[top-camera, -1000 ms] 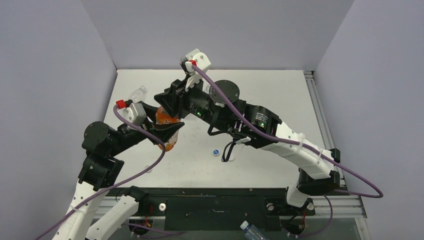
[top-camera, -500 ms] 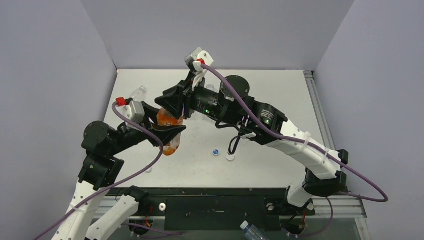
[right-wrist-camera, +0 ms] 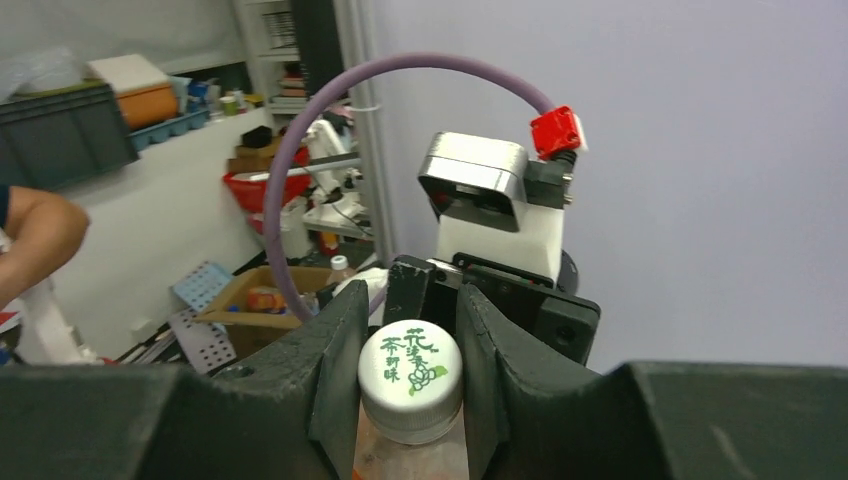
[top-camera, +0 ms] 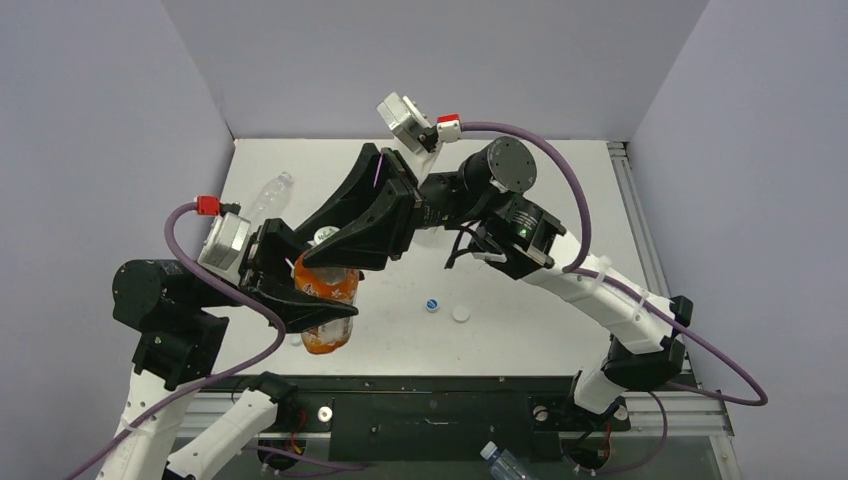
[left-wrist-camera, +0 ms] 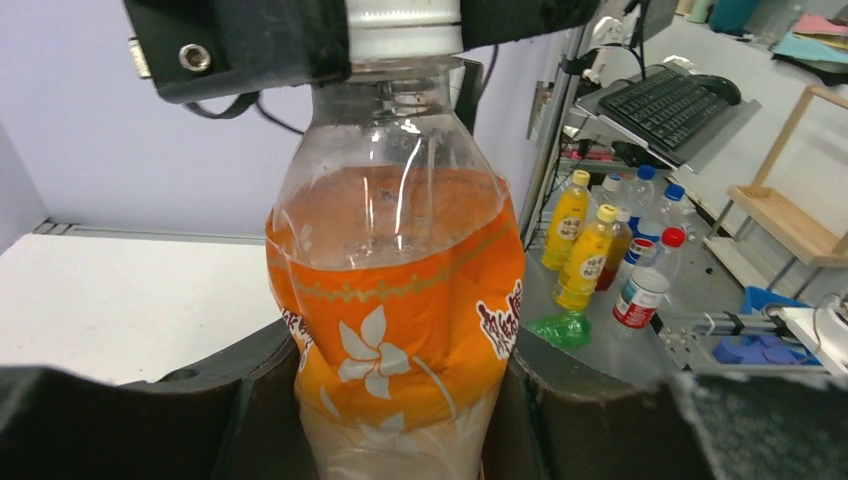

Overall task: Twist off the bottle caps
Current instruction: Unscrew the bottle cap from the plastic bottle.

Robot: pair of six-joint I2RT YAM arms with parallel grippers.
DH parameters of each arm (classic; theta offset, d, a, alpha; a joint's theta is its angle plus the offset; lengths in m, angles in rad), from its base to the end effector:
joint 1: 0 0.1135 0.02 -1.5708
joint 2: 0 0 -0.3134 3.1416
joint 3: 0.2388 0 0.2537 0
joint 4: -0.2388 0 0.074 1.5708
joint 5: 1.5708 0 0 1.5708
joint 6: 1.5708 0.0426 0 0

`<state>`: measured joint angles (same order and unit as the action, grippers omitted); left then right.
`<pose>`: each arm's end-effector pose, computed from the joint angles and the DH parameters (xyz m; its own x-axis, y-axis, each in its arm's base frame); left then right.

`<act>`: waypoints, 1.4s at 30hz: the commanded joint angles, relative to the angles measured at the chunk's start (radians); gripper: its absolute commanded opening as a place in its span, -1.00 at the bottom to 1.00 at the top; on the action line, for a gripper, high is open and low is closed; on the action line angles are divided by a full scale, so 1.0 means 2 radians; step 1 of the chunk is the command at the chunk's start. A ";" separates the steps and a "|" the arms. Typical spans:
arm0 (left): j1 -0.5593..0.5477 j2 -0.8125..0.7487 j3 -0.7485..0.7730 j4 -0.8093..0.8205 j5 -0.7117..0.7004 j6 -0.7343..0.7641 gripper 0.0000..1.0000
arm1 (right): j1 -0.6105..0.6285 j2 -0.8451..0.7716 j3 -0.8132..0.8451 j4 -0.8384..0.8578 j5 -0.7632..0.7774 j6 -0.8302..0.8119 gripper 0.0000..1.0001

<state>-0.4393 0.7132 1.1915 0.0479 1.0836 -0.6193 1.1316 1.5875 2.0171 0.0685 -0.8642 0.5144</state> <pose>0.0342 -0.0576 0.5325 -0.1469 -0.2312 -0.9618 0.9891 -0.0436 -0.1405 0.1040 0.2977 0.6327 -0.2521 0.2147 -0.9436 -0.8589 -0.4989 0.1159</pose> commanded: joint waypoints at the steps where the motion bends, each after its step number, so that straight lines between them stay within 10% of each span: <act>1: 0.003 0.010 0.017 0.023 0.007 -0.026 -1.00 | 0.003 -0.001 0.014 0.135 -0.135 0.100 -1.00; 4: 0.003 0.010 0.013 0.019 0.006 -0.012 -1.00 | -0.009 0.001 0.033 0.040 -0.086 0.057 -0.85; 5: 0.003 0.009 0.011 0.017 0.004 -0.006 -1.00 | -0.017 -0.005 0.046 0.001 -0.059 0.028 -0.38; 9: 0.003 0.005 0.000 -0.003 -0.019 0.048 -1.00 | -0.014 -0.053 0.041 -0.181 0.176 -0.129 0.44; 13: 0.003 0.000 -0.008 -0.047 -0.065 0.120 -1.00 | 0.008 -0.083 0.021 -0.215 0.323 -0.154 0.56; 21: 0.003 -0.004 -0.021 -0.098 -0.150 0.211 -1.00 | 0.092 -0.008 0.147 -0.348 0.541 -0.193 0.62; 29: 0.003 -0.005 -0.023 -0.111 -0.176 0.226 -1.00 | 0.101 0.032 0.165 -0.338 0.574 -0.177 0.49; 42: 0.003 -0.011 -0.037 -0.101 -0.177 0.217 -1.00 | 0.094 0.037 0.146 -0.289 0.543 -0.147 -0.50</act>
<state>-0.4351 0.7052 1.1191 -0.1799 0.7319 -0.1867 1.3293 1.6867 2.3192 -0.5758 0.2333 0.1986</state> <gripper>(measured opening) 0.425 0.308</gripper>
